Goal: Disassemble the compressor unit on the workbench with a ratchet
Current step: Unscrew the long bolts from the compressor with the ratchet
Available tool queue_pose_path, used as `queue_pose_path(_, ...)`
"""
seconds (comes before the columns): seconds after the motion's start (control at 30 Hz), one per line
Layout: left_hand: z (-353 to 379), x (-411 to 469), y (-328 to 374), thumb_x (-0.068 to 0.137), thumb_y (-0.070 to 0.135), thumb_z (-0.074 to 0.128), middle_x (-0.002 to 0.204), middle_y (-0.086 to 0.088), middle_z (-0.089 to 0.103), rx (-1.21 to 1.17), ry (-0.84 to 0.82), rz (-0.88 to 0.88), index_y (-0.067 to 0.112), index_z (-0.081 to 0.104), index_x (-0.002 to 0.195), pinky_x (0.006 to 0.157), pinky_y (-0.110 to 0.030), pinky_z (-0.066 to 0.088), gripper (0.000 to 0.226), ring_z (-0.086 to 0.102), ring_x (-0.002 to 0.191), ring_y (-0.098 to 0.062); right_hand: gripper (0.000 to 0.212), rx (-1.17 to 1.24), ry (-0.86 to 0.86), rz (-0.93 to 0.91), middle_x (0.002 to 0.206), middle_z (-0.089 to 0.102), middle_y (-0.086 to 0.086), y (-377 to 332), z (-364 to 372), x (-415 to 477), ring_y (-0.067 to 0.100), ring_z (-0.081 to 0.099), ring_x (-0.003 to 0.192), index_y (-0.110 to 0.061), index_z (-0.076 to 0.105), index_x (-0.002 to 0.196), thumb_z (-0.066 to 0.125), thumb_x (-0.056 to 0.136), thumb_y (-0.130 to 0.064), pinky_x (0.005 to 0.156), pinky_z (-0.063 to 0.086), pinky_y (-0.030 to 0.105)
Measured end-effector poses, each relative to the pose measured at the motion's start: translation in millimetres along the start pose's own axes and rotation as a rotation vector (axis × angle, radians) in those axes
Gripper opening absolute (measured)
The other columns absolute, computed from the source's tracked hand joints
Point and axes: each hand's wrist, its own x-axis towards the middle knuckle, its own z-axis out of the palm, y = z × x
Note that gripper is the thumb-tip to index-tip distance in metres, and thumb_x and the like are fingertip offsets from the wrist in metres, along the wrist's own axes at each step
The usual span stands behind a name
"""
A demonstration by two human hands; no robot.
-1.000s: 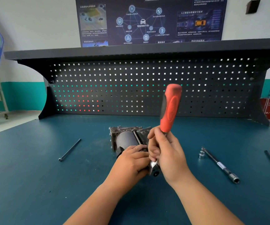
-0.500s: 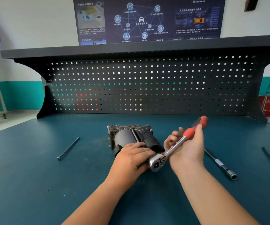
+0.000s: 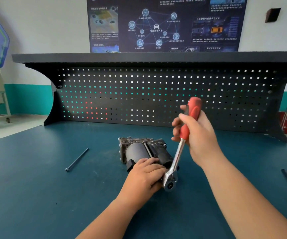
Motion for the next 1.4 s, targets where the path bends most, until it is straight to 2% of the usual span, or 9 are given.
queue_pose_path(0.1,1,-2,-2,0.071,0.014,0.071,0.085,0.005,0.073,-0.022,0.019,-0.002,0.009,0.074,0.080,0.085,-0.027,0.045,0.011,0.063,0.095,-0.018,0.031,-0.051,-0.171,-0.106,0.059,0.055,-0.005,2,9,0,0.010,0.047,0.045,-0.032,0.052,0.109,0.051,0.083,-0.016,0.045,0.044,0.024)
queue_pose_path(0.17,1,-3,-2,0.075,0.016,0.065,0.086,0.005,0.073,-0.047,0.026,-0.010,0.009,0.073,0.082,0.086,-0.027,0.044,0.013,0.059,0.097,-0.016,0.027,0.056,-0.124,-0.087,0.057,0.051,-0.005,5,3,2,0.009,0.041,0.042,-0.029,0.054,0.105,0.050,0.083,-0.013,0.042,0.040,0.022)
queue_pose_path(0.47,-1,2,-4,0.054,0.000,0.088,0.095,0.005,0.074,0.026,-0.114,-0.069,0.011,0.075,0.088,0.089,-0.028,0.041,0.038,0.068,0.097,-0.028,0.019,0.698,0.684,0.345,0.052,0.041,-0.007,58,-48,-14,0.006,0.036,0.033,-0.021,0.038,0.071,0.040,0.089,-0.015,0.038,0.029,0.010)
queue_pose_path(0.6,-2,5,-5,0.053,-0.002,0.087,0.093,0.004,0.074,-0.001,-0.127,-0.087,0.010,0.074,0.087,0.086,-0.029,0.048,0.037,0.068,0.097,-0.030,0.018,0.737,0.790,0.437,0.063,0.040,-0.005,74,-54,-22,0.007,0.039,0.031,-0.016,0.037,0.072,0.039,0.089,-0.017,0.039,0.032,0.010)
queue_pose_path(0.8,-1,4,-6,0.064,0.004,0.079,0.094,0.004,0.072,-0.001,-0.101,-0.027,0.013,0.074,0.097,0.084,-0.033,0.053,0.035,0.068,0.097,-0.027,0.026,0.528,0.650,0.193,0.052,0.048,-0.008,46,-39,-10,0.006,0.042,0.037,-0.022,0.045,0.078,0.050,0.095,-0.042,0.040,0.035,0.012)
queue_pose_path(1.03,0,3,-9,0.065,0.008,0.073,0.094,0.003,0.073,0.000,-0.046,0.000,0.011,0.075,0.091,0.083,-0.032,0.047,0.026,0.068,0.095,-0.026,0.013,0.063,0.197,-0.084,0.051,0.045,-0.008,8,22,9,0.006,0.037,0.039,-0.020,0.047,0.084,0.055,0.094,-0.024,0.037,0.032,0.019)
queue_pose_path(1.17,1,3,-8,0.064,0.009,0.072,0.092,0.004,0.073,0.000,-0.051,0.006,0.010,0.075,0.083,0.082,-0.034,0.047,0.018,0.068,0.095,-0.026,0.024,-0.203,0.046,-0.200,0.062,0.041,0.003,12,40,1,0.022,0.040,0.055,-0.022,0.045,0.076,0.067,0.083,-0.026,0.053,0.036,0.033)
queue_pose_path(1.3,-1,5,-8,0.070,0.010,0.068,0.093,0.004,0.073,-0.019,-0.063,-0.026,0.009,0.074,0.087,0.082,-0.032,0.043,0.018,0.068,0.094,-0.025,0.014,0.083,0.306,-0.165,0.051,0.045,-0.012,13,17,1,0.005,0.038,0.039,-0.019,0.046,0.084,0.057,0.091,-0.013,0.037,0.032,0.018)
queue_pose_path(1.4,-1,6,-6,0.068,0.007,0.070,0.094,0.003,0.073,-0.037,-0.079,-0.072,0.008,0.074,0.091,0.081,-0.032,0.046,0.024,0.068,0.095,-0.026,0.018,0.406,0.674,0.089,0.054,0.044,-0.008,32,-22,0,0.002,0.037,0.035,-0.022,0.044,0.080,0.052,0.096,-0.018,0.036,0.030,0.014)
